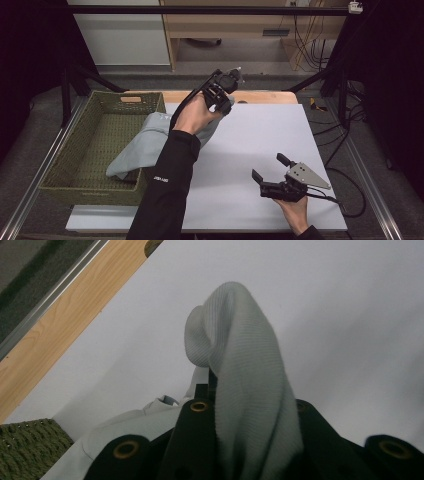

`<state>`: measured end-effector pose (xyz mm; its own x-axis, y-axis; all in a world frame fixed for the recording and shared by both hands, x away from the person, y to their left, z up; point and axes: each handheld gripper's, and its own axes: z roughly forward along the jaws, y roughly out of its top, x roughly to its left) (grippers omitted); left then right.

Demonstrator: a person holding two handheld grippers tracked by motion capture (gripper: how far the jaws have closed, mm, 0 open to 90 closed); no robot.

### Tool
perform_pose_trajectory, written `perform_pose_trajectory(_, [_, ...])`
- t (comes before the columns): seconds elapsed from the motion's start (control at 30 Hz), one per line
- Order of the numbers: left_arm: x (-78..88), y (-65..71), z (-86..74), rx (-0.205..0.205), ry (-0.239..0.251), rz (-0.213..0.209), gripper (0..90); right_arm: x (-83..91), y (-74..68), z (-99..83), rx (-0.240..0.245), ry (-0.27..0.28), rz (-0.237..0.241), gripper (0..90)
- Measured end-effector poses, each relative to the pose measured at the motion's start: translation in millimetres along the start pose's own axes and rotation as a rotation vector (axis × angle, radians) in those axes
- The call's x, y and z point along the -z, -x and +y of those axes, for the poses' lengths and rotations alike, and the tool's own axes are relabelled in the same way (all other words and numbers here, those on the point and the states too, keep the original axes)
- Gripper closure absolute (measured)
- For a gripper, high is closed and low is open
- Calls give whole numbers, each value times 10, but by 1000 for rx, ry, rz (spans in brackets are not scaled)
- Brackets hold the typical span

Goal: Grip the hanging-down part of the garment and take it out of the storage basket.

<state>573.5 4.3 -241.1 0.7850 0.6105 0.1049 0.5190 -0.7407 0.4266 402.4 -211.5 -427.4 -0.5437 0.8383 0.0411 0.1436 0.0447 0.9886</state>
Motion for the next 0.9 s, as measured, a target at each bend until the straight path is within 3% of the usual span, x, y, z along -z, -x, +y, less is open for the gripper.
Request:
perform_pose_trajectory(0.1, [2,-6,1,-2,-5,1,816,9,2,4,2,-5,2,3])
perform_pose_trajectory(0.13, [0,-11,3,2,-2,0,816,15,-17,17,-32,-16,0,3])
perform_pose_trajectory(0.33, [1,-16,2,7,-2,0,816,10,-6,39,-42,-21,-1,3])
perform_pose_trajectory(0.5, [14,-21,-8,3,-9,-1,816,-10,1,111,-41,2,11,3])
perform_pose_trajectory(0.53, [14,-21,-8,3,-9,-1,816,-13,-18,133,-62,2,19,3])
perform_pose_trajectory(0.57, [17,-24,-11,8,-4,3,816,-13,-18,133,-62,2,19,3])
perform_pose_trajectory(0.6, [19,-24,-13,9,1,1,816,-44,-8,167,-26,7,16,3])
perform_pose_trajectory(0.73, [15,-31,-17,4,-7,0,816,-99,-64,234,-52,21,33,3])
perform_pose_trajectory(0.9, [38,-27,-13,7,-6,-1,816,-219,-139,331,-26,18,53,3])
